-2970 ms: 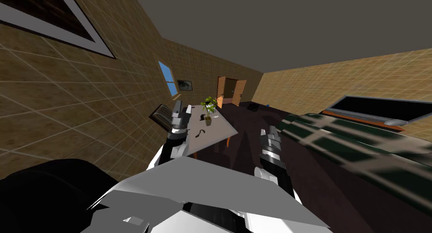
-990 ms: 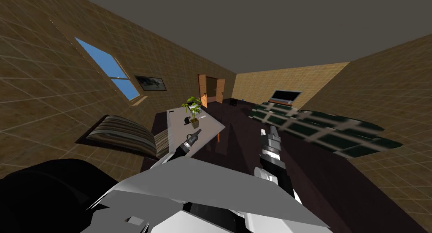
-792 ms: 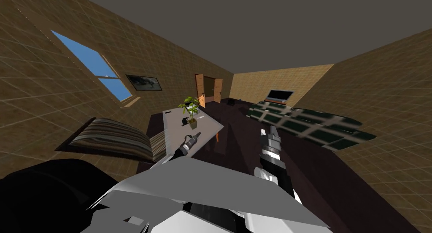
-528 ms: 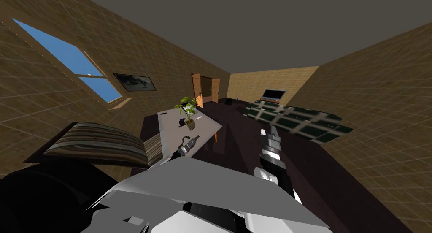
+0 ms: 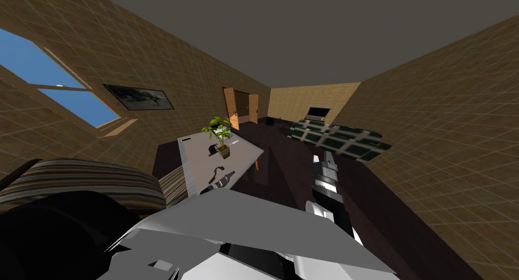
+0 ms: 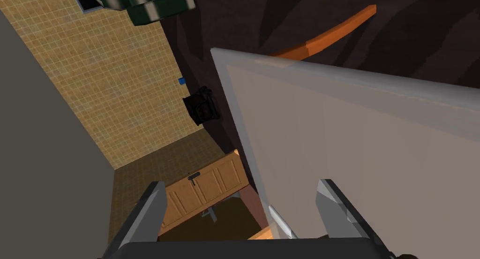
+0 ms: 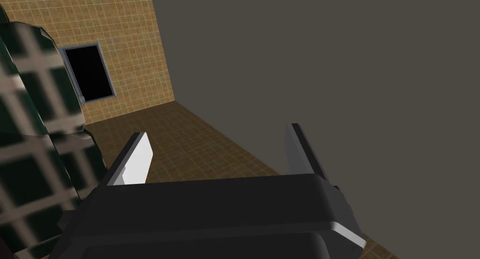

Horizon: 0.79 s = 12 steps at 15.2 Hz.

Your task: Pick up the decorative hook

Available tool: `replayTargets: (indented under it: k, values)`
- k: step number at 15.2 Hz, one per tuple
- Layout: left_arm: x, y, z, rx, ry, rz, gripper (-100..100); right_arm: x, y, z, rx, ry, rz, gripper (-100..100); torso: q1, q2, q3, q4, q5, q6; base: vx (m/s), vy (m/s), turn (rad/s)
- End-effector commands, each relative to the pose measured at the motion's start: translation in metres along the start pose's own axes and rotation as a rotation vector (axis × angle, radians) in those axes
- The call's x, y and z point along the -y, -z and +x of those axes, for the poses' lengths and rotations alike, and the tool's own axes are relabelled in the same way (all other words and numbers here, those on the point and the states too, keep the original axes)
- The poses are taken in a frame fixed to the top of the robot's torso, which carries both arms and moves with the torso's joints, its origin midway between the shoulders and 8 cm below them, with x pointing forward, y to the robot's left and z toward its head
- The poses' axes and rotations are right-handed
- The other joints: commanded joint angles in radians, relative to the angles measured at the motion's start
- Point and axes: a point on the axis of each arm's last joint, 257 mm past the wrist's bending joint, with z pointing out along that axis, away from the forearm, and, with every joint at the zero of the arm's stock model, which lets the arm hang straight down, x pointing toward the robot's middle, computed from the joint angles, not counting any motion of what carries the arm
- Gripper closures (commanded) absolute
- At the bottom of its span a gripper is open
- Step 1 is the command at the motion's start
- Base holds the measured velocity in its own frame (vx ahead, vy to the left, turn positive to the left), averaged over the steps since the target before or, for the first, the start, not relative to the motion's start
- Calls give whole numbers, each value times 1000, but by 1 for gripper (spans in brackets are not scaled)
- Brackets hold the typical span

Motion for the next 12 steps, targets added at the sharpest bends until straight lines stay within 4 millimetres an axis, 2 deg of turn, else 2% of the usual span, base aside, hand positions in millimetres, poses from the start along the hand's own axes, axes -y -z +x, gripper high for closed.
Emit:
replayTargets:
  k: [1,2,3,4,7,9,10,12]
  values:
    - [-32,11,1,-21,-5,-82,-100,0,0,0,0,0,0,0,0,0,0,0,0,0,6,17,-195]
    - [-43,15,0,-19,-4,-104,-100,0,0,0,0,0,0,0,0,0,0,0,0,1,6,21,-215]
    - [-43,15,0,-19,-4,-104,-100,0,0,0,0,0,0,0,0,0,0,0,0,0,4,19,-65]
    - [-64,26,0,-37,-10,-158,-100,0,0,0,0,0,0,0,0,0,0,0,0,0,7,16,-194]
    - [-108,50,-4,-46,-16,-266,-100,0,0,0,0,0,0,0,1,-1,0,0,0,1,13,23,-243]
    - [-108,50,-4,-46,-16,-266,-100,0,0,0,0,0,0,0,1,-1,0,0,0,0,8,22,-24]
    - [-127,63,-5,-60,-22,-318,-100,0,0,0,0,0,0,0,0,-1,0,0,0,0,9,10,-162]
    - [-139,70,-7,-56,-22,-346,-100,0,0,0,0,0,0,0,0,-1,0,0,0,1,10,17,-151]
